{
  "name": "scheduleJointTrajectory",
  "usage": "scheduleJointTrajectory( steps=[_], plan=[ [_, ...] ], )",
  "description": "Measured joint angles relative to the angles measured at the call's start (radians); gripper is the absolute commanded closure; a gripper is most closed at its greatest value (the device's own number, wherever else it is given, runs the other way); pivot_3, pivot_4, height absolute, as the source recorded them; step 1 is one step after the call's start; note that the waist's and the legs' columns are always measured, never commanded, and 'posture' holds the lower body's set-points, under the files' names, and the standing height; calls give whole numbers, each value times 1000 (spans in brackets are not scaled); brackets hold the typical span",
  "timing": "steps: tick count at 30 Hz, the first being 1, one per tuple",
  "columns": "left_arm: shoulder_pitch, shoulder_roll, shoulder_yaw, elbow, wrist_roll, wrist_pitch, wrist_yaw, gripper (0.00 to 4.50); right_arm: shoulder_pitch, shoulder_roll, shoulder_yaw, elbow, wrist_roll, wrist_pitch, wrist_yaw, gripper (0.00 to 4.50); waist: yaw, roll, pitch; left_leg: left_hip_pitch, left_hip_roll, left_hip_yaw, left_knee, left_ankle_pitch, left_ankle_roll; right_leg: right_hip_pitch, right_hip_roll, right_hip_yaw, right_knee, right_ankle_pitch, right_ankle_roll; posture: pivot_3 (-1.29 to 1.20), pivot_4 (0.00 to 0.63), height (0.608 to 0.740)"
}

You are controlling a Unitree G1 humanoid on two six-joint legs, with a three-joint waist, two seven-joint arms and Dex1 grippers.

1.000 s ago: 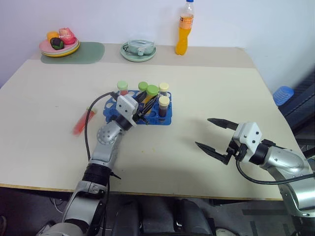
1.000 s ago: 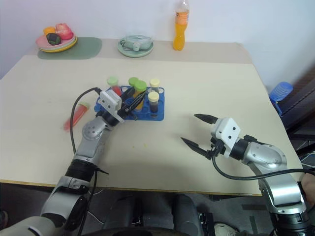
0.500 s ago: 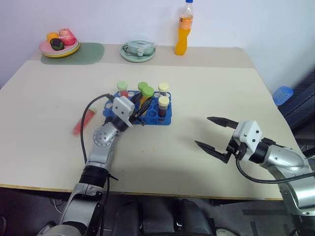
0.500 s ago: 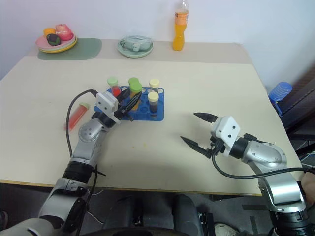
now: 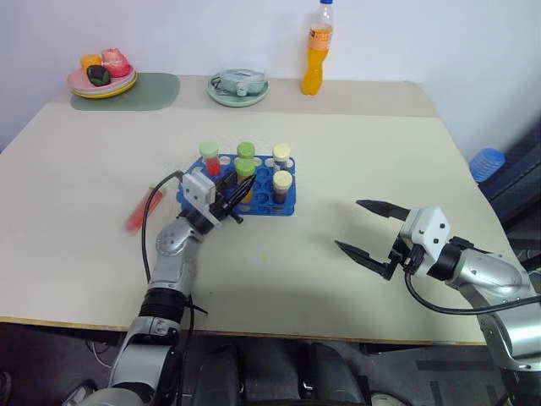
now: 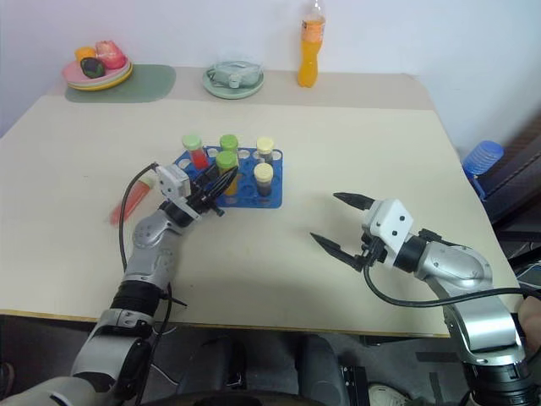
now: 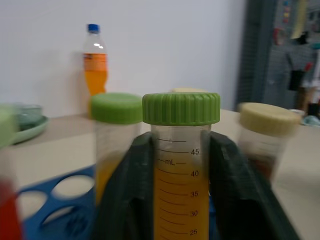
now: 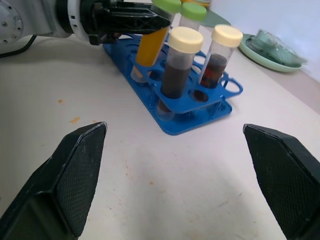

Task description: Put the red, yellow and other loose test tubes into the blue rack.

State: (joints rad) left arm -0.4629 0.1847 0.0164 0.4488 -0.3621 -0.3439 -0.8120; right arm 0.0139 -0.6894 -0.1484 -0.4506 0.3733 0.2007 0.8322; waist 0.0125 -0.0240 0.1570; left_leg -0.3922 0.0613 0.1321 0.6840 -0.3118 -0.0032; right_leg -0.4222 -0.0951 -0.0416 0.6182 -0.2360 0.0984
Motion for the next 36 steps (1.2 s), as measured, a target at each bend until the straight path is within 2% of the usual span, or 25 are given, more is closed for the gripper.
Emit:
scheduleJointTrajectory(
  steps=[3,4,14,19,23,26,28,31,33,36],
  plan=[
    [17,-10,-2,-1,6,27,12,176,1,0,0,0,0,0,-1,0,0,0,0,0,0,0,0,0,0,0,0,0,0,0,0,0,150,740],
    [19,-10,-2,-1,17,32,24,76,1,0,0,0,0,1,-1,0,0,0,0,0,0,-1,0,0,0,0,0,0,0,0,0,0,150,740],
    [77,37,8,-199,46,39,61,76,-28,3,13,5,1,0,0,0,-2,0,0,0,0,0,0,0,0,0,0,0,0,0,0,0,150,740],
    [58,90,95,-329,-67,179,117,76,-64,8,34,41,-1,-12,10,0,-3,0,0,0,1,-1,0,0,0,0,0,0,1,0,0,0,150,740],
    [22,164,195,-383,-146,364,228,76,-88,16,61,73,-4,-27,26,0,-5,0,0,0,1,-1,0,0,0,0,0,0,1,0,0,0,150,740],
    [-10,274,242,-408,-140,584,378,76,-118,27,78,98,-5,-40,40,0,-6,-1,1,0,1,-1,0,0,0,0,0,0,1,0,0,0,150,740],
    [-25,363,254,-407,-133,721,422,76,-132,37,95,116,-7,-44,49,0,-8,-1,1,0,1,-1,0,2,-4,0,1,0,1,0,0,0,150,740],
    [-50,522,246,-364,-135,933,390,76,-155,46,117,147,-9,-58,61,0,-9,-2,2,0,1,0,0,3,-5,-1,1,0,2,0,0,0,150,740],
    [-97,666,182,-322,-116,1119,338,76,-170,51,124,167,-11,-70,67,0,-12,-3,3,0,1,0,-1,3,-6,-1,1,0,2,0,0,0,150,740],
    [-205,777,82,-267,-98,1300,240,76,-182,60,138,183,-17,-80,71,0,-2,-3,3,0,1,1,-1,4,-7,-1,1,0,2,0,0,0,150,740]
  ],
)
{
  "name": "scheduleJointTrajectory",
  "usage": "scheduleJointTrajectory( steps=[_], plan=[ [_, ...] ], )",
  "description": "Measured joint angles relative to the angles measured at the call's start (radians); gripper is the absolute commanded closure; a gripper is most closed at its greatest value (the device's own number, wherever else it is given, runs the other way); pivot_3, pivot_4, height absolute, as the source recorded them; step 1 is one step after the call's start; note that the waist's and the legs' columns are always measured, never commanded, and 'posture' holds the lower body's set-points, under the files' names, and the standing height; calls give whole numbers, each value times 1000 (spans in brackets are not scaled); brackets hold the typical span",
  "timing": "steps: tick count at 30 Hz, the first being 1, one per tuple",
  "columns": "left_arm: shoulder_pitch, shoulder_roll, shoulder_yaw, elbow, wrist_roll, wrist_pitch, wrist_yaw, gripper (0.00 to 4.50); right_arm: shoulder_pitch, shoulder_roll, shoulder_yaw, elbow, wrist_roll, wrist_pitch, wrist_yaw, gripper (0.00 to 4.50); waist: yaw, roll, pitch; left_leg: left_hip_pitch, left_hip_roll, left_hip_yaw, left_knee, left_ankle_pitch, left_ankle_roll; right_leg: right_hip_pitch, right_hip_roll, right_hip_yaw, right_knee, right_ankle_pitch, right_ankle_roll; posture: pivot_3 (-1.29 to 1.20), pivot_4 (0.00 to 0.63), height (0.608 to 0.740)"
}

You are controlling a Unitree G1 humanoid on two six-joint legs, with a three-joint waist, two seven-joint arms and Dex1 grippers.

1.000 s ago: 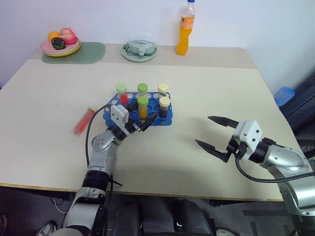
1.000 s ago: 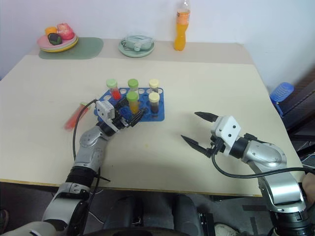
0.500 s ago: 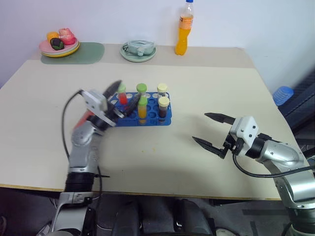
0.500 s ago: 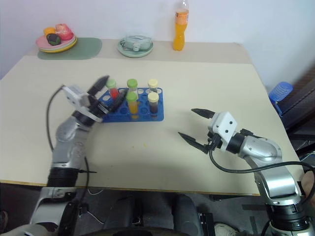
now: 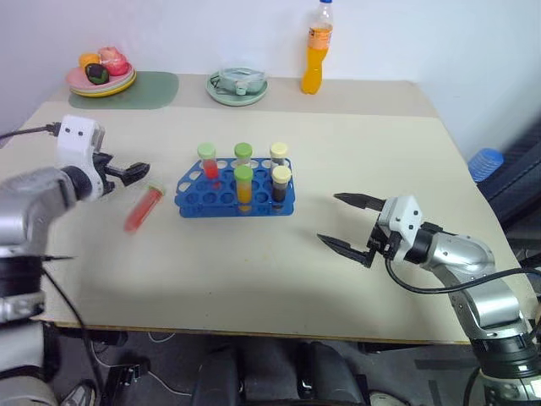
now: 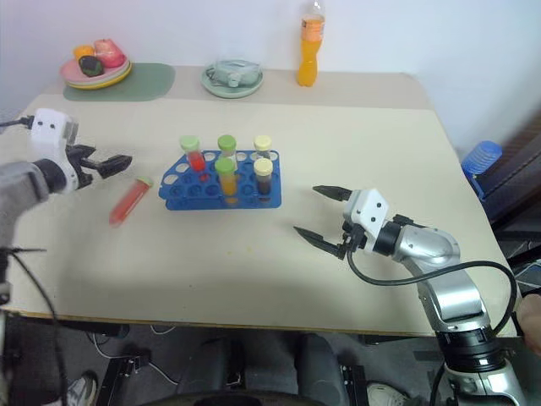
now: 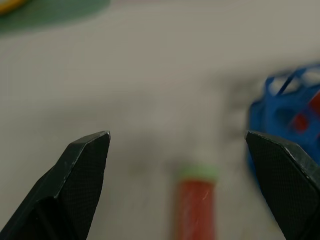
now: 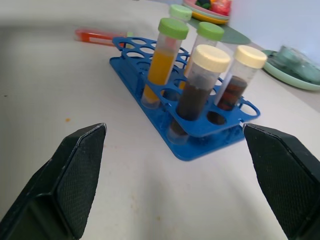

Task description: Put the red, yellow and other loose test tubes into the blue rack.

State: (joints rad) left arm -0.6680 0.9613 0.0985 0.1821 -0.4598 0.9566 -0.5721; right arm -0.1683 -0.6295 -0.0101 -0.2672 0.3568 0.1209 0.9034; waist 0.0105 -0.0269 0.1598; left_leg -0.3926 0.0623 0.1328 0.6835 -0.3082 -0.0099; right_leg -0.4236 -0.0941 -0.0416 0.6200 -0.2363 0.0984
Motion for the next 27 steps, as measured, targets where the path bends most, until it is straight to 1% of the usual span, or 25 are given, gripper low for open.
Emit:
scheduleJointTrajectory(
  steps=[3,5,8,9,12,14,19,20,22,24,27],
  plan=[
    [-106,57,-128,72,36,90,-122,76,-8,10,7,8,-2,-6,1,0,1,0,0,0,0,0,0,0,0,0,0,0,0,0,0,0,150,740],
    [-183,63,-220,148,76,125,-195,76,-8,17,10,15,-4,-12,1,0,1,0,0,0,0,1,0,0,-1,0,0,0,0,0,0,0,150,740],
    [-278,54,-357,277,159,126,-288,76,-7,23,15,18,-13,-21,-1,0,-1,0,0,0,0,1,0,0,-1,-1,1,0,1,0,0,0,150,740],
    [-313,38,-399,337,200,119,-311,76,-5,23,15,19,-16,-22,-4,0,-2,0,0,0,0,1,0,0,-1,-1,1,0,1,0,0,0,150,740],
    [-393,-29,-472,469,283,88,-340,76,5,25,14,16,-20,-24,-13,0,-1,-1,1,-1,0,1,0,0,-1,-1,1,0,1,0,0,0,150,740],
    [-439,-80,-501,557,334,63,-353,76,19,25,12,6,-20,-23,-23,0,1,-1,1,-1,0,1,0,0,-1,-1,1,0,0,0,0,0,150,740],
    [-492,-173,-544,705,433,10,-386,76,54,24,7,-27,-20,-17,-47,0,-1,-2,2,-1,0,1,0,0,-1,-2,1,0,0,0,0,0,150,740],
    [-496,-188,-547,722,445,7,-390,312,61,23,5,-34,-20,-16,-50,0,-1,-2,2,-1,0,0,0,0,-1,-2,1,0,0,0,0,0,150,740],
    [-497,-205,-558,737,471,-5,-412,928,73,22,1,-46,-20,-15,-55,0,-4,-2,2,-1,0,0,0,0,-1,-2,1,0,1,0,0,0,150,740],
    [-497,-210,-561,736,490,-6,-431,1888,85,22,-3,-54,-19,-7,-60,0,-6,-2,2,-2,0,0,0,0,-1,-2,1,0,1,0,0,0,150,740],
    [-495,-210,-557,722,514,-1,-440,3493,90,22,-5,-54,-19,1,-65,0,-6,-2,2,-1,0,0,0,0,-1,-2,0,0,1,0,0,0,150,740]
  ],
)
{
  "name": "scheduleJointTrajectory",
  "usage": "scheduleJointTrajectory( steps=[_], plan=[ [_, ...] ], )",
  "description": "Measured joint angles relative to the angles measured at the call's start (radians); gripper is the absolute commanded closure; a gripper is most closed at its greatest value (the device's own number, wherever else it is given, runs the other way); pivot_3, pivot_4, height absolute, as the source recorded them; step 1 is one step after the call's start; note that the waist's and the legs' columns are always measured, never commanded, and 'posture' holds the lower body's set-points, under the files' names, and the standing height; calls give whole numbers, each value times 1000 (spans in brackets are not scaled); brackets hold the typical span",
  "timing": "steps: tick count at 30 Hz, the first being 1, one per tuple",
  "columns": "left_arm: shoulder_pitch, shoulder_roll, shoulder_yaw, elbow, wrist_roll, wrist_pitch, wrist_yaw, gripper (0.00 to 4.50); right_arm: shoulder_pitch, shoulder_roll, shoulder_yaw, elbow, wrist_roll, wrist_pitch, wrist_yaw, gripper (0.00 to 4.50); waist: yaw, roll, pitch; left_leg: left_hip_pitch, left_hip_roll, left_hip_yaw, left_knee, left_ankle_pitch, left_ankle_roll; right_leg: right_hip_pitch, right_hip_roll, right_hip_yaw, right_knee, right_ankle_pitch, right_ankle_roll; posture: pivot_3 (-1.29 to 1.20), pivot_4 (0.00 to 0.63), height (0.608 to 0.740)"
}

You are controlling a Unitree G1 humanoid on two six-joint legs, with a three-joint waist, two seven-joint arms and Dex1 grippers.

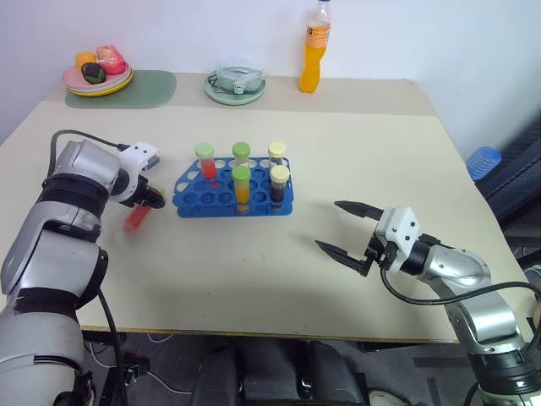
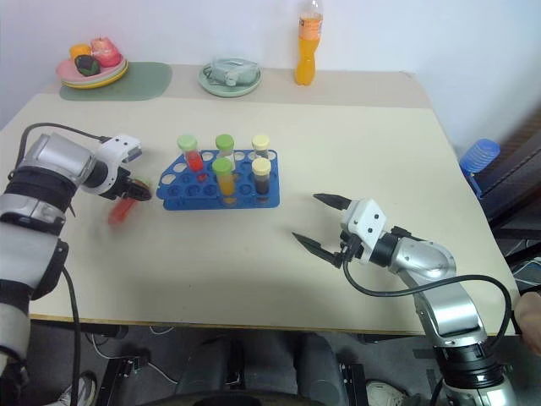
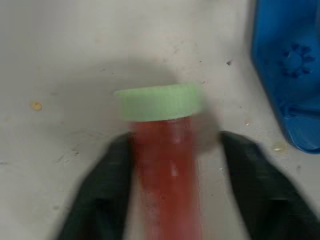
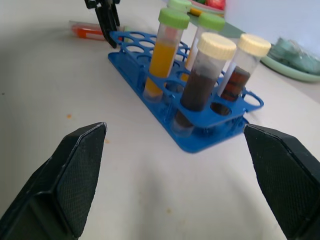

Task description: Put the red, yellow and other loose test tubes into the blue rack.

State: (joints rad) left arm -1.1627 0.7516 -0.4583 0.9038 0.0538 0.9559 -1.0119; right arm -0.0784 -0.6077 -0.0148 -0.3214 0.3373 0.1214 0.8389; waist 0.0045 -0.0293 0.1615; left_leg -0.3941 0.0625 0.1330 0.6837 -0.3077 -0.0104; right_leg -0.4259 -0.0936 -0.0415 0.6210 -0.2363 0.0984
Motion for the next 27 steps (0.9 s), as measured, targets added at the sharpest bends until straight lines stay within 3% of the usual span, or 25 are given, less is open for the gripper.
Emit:
scheduleJointTrajectory(
  steps=[8,12,15,17,19,22,27],
  plan=[
    [113,64,68,-202,-9,122,-4,3493,-39,1,7,4,0,3,2,0,-14,0,0,0,0,-1,0,0,0,-1,0,0,2,0,0,0,150,740],
    [260,106,241,-434,-80,169,33,3493,-69,1,15,26,0,1,18,0,-20,0,0,0,1,-1,1,0,0,-2,0,0,7,0,0,0,150,740],
    [413,100,470,-627,-169,49,84,3493,-85,1,20,49,0,-1,33,0,-18,-1,1,0,1,-1,2,1,-1,-3,-1,1,8,0,0,0,150,740],
    [519,42,659,-754,-226,-83,151,3493,-88,1,19,57,0,-3,40,0,-17,-1,1,0,1,-1,2,1,-1,-2,-2,0,8,0,0,0,150,740],
    [596,-11,765,-855,-256,-182,213,3493,-91,1,19,63,0,-6,51,0,-15,-1,1,0,0,0,2,1,-1,-2,-2,0,8,0,0,0,150,740],
    [710,-85,836,-968,-294,-352,248,3493,-91,0,16,81,0,-14,62,0,-12,-1,0,1,0,0,2,1,-1,-1,-2,0,8,0,0,0,150,740],
    [738,-223,828,-984,-336,-608,259,3493,-91,-1,14,90,0,-21,71,0,-9,-1,0,1,-1,0,3,1,-1,-1,-2,0,7,0,0,0,150,740]
  ],
)
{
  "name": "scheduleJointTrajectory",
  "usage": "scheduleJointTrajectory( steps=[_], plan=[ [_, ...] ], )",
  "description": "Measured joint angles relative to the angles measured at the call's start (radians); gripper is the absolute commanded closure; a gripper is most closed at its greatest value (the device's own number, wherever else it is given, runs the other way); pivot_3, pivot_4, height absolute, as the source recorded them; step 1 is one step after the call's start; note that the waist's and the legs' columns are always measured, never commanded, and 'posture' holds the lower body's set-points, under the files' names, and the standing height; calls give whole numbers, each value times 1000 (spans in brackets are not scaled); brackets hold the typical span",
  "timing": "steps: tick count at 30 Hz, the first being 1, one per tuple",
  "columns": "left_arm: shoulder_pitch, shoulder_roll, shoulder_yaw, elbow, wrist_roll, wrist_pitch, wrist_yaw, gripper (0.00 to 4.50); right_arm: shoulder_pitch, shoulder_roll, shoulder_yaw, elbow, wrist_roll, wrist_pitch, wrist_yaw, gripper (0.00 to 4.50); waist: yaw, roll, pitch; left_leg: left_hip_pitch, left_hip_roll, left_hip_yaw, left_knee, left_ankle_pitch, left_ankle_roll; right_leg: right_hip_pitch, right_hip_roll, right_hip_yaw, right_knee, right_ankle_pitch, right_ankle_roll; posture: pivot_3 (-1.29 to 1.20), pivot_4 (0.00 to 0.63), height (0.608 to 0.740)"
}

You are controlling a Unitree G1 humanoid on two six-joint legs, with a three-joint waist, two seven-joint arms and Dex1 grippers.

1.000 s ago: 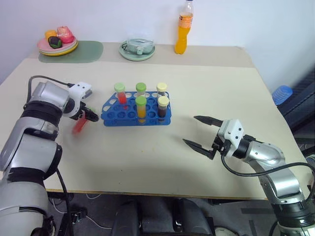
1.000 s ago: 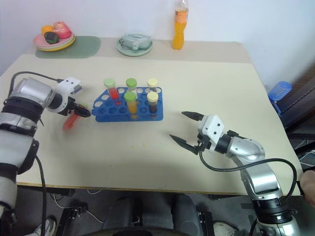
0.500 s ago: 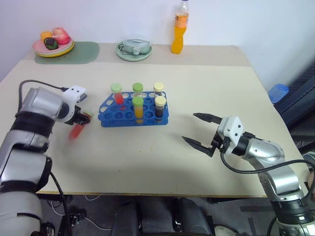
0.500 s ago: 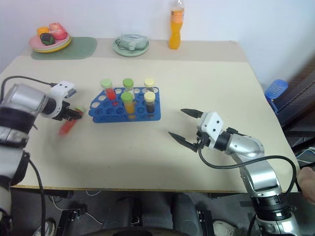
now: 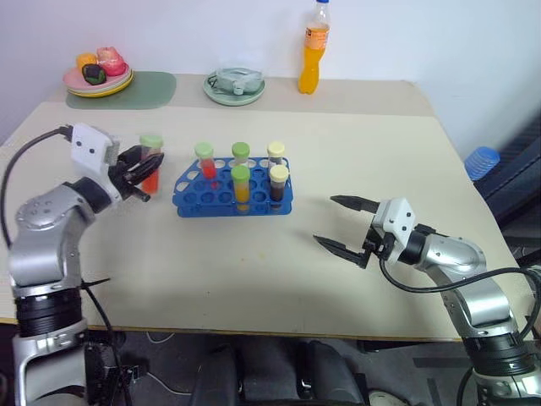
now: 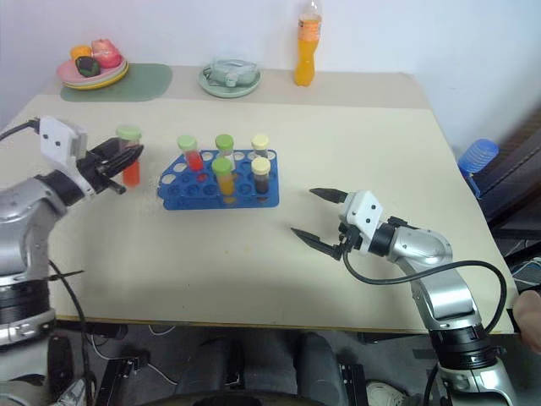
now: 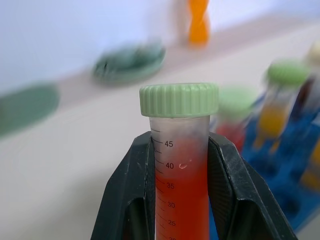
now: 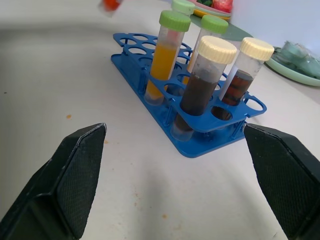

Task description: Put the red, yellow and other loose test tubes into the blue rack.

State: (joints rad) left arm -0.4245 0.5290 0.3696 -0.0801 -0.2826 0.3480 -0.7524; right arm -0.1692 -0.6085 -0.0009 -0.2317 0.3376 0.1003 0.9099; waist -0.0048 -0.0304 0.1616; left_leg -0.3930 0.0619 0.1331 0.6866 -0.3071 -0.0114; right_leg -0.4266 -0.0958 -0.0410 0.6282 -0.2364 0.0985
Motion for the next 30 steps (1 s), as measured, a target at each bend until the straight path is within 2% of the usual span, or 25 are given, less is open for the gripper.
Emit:
scheduleJointTrajectory(
  steps=[4,10,20,30],
  plan=[
    [10,-102,-15,36,15,-261,52,3493,13,-12,-19,0,0,0,0,0,-4,1,-1,1,0,0,0,0,0,0,0,0,0,0,0,0,150,740],
    [20,-176,-111,127,14,-392,63,3493,54,-41,-59,-40,2,23,-13,0,-5,1,-1,1,0,0,0,0,0,0,0,0,0,0,0,0,150,740],
    [61,-191,-188,227,13,-534,28,3493,94,-52,-99,-115,3,69,-42,0,-5,1,-1,1,0,0,0,0,0,0,0,0,0,0,0,0,150,740],
    [105,-183,-201,220,9,-550,23,3493,112,-52,-109,-118,3,67,-46,0,-5,1,-1,1,0,0,0,0,1,0,0,0,-1,0,0,0,150,740]
  ],
)
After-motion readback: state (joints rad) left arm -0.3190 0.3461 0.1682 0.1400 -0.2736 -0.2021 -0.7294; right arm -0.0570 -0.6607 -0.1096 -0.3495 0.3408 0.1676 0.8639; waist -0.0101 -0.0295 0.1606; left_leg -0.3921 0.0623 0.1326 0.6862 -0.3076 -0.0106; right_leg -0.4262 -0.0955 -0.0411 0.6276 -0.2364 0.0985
